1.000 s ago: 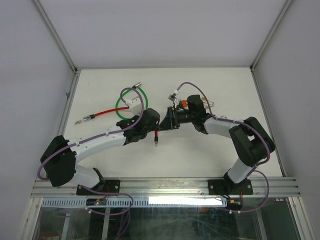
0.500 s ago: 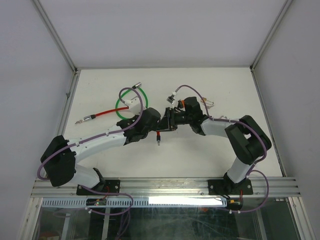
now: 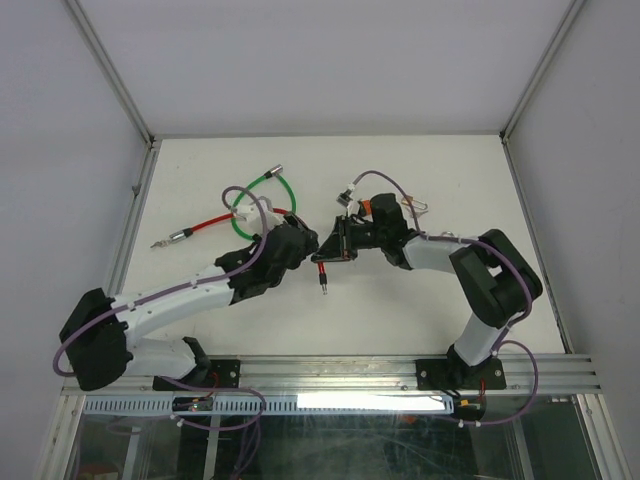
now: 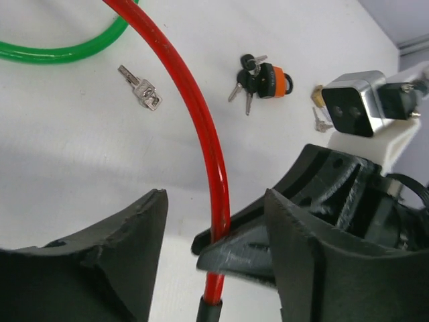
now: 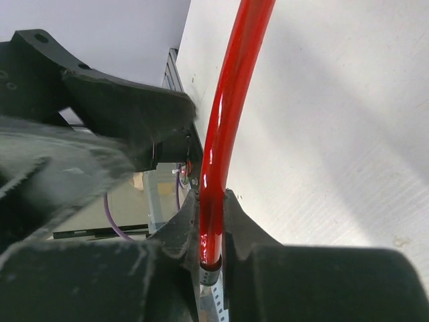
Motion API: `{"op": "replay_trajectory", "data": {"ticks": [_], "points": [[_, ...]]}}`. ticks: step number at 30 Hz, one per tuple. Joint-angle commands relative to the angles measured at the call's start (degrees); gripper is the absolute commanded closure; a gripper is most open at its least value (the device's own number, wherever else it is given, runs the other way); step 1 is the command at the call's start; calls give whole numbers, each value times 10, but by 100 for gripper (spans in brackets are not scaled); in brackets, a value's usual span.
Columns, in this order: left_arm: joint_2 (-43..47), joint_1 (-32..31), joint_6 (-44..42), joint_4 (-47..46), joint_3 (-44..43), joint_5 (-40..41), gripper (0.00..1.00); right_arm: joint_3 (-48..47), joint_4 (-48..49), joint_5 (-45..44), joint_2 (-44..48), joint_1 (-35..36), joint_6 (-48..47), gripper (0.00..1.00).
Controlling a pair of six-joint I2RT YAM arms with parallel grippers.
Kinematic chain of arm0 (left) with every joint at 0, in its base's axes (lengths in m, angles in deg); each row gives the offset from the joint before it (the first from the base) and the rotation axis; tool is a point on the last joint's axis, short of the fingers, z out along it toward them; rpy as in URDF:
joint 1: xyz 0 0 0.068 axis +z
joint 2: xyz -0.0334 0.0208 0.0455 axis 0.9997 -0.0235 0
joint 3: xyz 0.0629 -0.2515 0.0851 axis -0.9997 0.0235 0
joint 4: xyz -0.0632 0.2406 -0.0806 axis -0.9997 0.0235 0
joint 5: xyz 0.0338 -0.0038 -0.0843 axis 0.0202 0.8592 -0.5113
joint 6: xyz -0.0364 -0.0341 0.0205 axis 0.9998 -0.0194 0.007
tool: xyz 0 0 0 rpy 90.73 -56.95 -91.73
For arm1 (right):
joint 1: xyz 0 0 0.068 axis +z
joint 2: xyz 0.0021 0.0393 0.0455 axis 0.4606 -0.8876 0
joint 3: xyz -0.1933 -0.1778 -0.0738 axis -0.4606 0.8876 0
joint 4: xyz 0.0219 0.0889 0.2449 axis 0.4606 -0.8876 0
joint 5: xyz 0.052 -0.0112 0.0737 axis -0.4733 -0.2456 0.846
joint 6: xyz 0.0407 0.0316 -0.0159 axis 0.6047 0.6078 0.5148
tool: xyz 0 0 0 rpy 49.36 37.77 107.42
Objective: Lock with the key
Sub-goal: Pick up the lock from the center of the board.
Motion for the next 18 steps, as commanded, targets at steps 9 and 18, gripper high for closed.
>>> {"op": "replay_trajectory", "data": {"ticks": [9, 18], "points": [[368, 17, -177, -319, 278, -19, 1, -36, -61, 50, 131, -45, -188, 100], [365, 79, -406, -192, 192, -132, 1, -102, -264, 146, 214, -112, -446, 100]]}}
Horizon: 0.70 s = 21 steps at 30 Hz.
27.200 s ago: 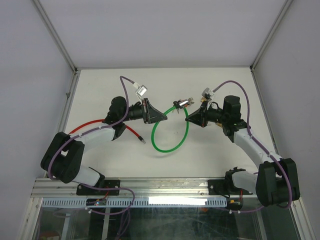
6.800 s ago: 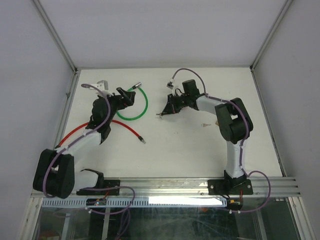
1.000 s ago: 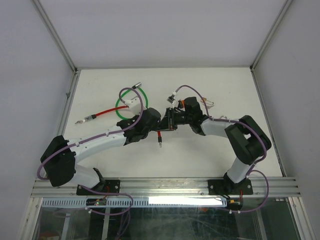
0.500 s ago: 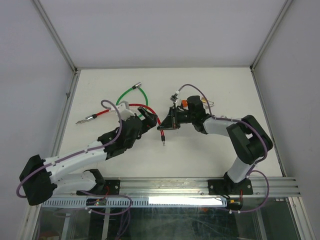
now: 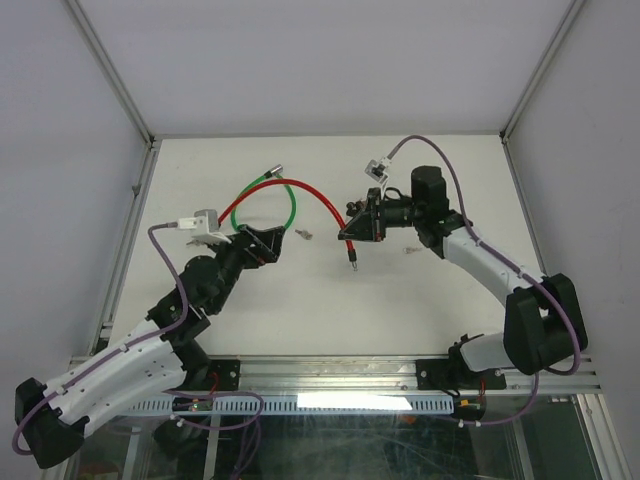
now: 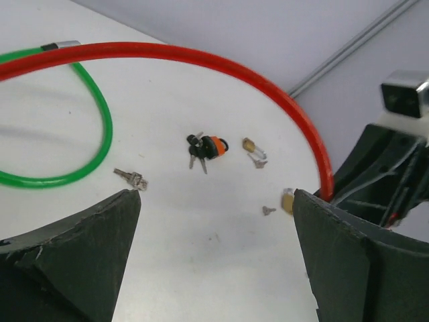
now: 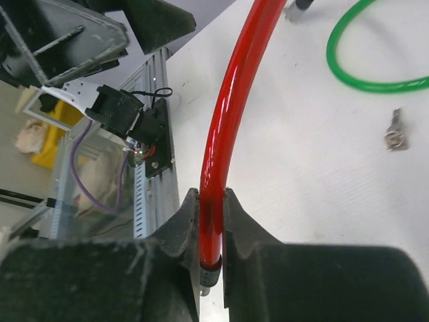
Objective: Lock with the key
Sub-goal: Pick up the lock from the center of the board.
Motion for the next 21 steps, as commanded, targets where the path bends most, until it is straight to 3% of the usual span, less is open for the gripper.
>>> {"op": "replay_trajectory", "data": {"ticks": [1, 4, 11, 15, 21], "points": [[-50, 11, -183, 49, -75, -58, 3, -76, -130, 66, 41, -32, -195, 100], [-84, 11, -262, 73, -104, -56, 9, -113, -231, 54, 56, -37, -298, 100], [-58, 11, -286, 41, -85, -75, 9, -180, -389, 52, 92, -59, -429, 100], [-19, 11, -296, 21, -63, -105, 10, -202, -434, 64, 134, -82, -460, 100], [-3, 11, -321, -7, -45, -133, 20, -207, -444, 90, 191, -127, -443, 100]]}}
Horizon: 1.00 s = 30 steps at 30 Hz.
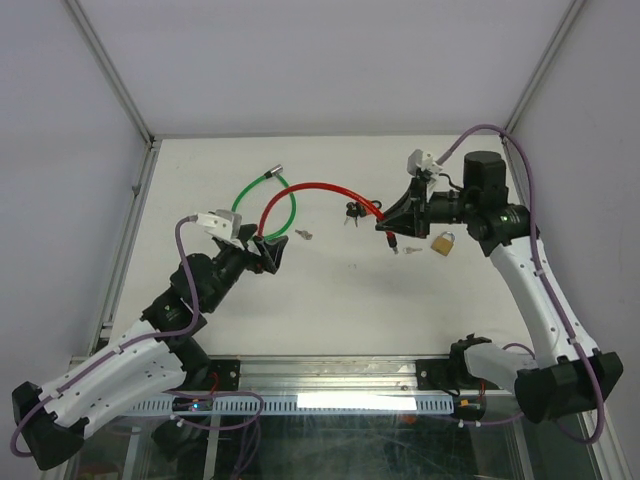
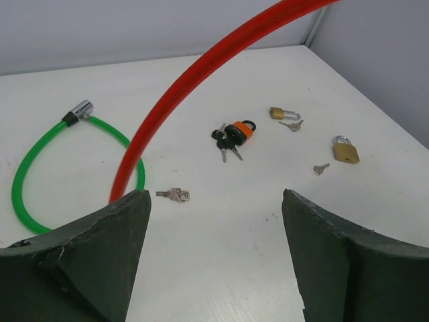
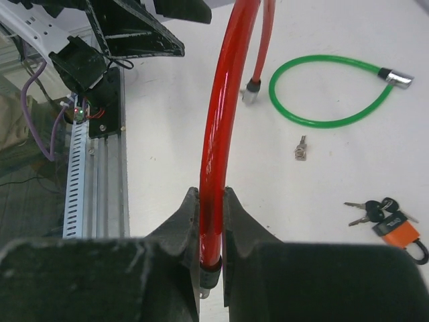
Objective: Lock with the key
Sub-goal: Pick up the lock from the center of the board.
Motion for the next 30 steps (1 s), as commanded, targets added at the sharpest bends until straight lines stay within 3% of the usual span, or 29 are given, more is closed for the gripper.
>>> {"op": "replay_trajectory", "data": {"ticks": [1, 8, 15, 22, 30], "points": [[3, 2, -39, -46, 5, -32, 20, -34, 0, 53, 53, -33, -12, 100], [-38, 3, -49, -53, 4, -46, 17, -42, -18, 88, 76, -63, -3, 100], [-91, 8, -47, -70, 10, 1, 16, -61, -39, 118, 82, -86, 1, 100], [-124, 73, 1, -137, 38, -88, 35, -67, -39, 138, 82, -101, 12, 100], [-199, 101, 55, -250, 54, -207, 43, -48, 1, 157, 82, -110, 50, 100]]}}
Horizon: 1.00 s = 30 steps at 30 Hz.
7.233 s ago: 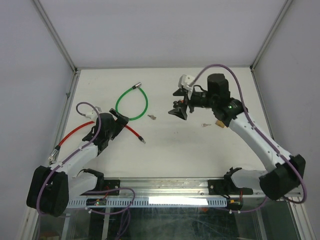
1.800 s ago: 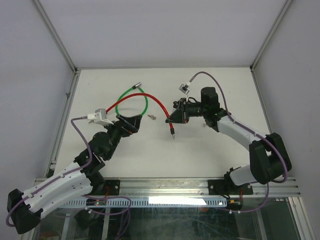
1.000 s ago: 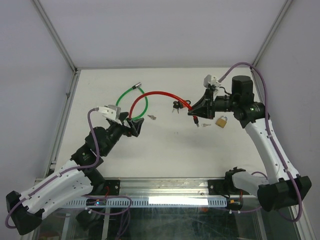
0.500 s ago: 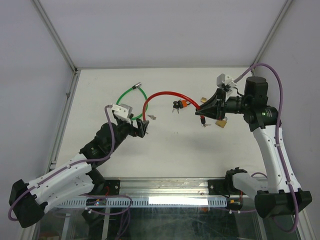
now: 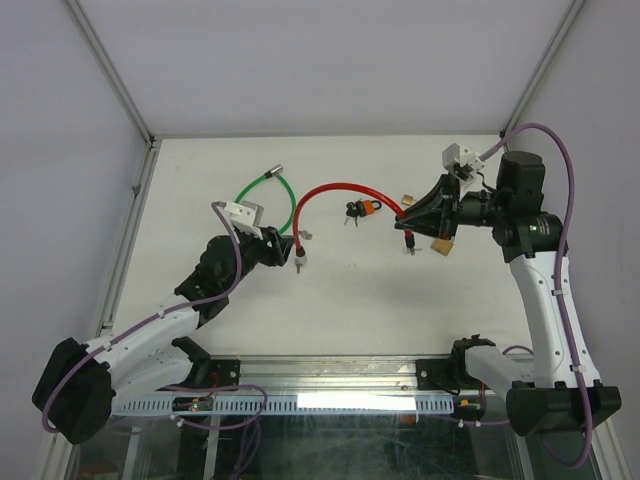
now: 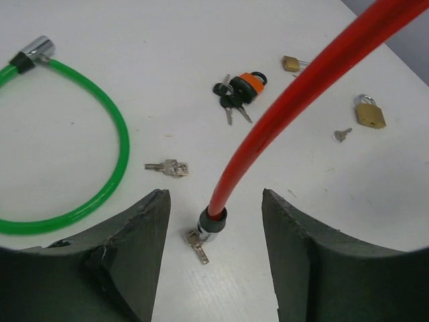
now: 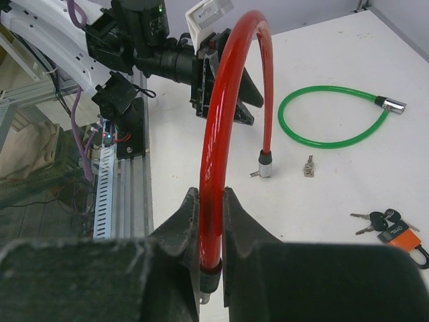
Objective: Lock with the key
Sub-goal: Pick up the lock from the center of the board.
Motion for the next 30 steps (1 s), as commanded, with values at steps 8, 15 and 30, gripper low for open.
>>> {"op": "replay_trajectory", "data": {"ticks": [8, 15, 30], "points": [[-82, 10, 36, -138, -3, -99, 46, -5, 75, 58, 16, -14, 48, 100], [-144, 18, 37, -170, -27, -139, 55, 4, 96, 65, 17, -22, 68, 100], [-112, 25, 151, -192, -43, -254, 100, 62, 182, -2, -9, -33, 141, 100]]}}
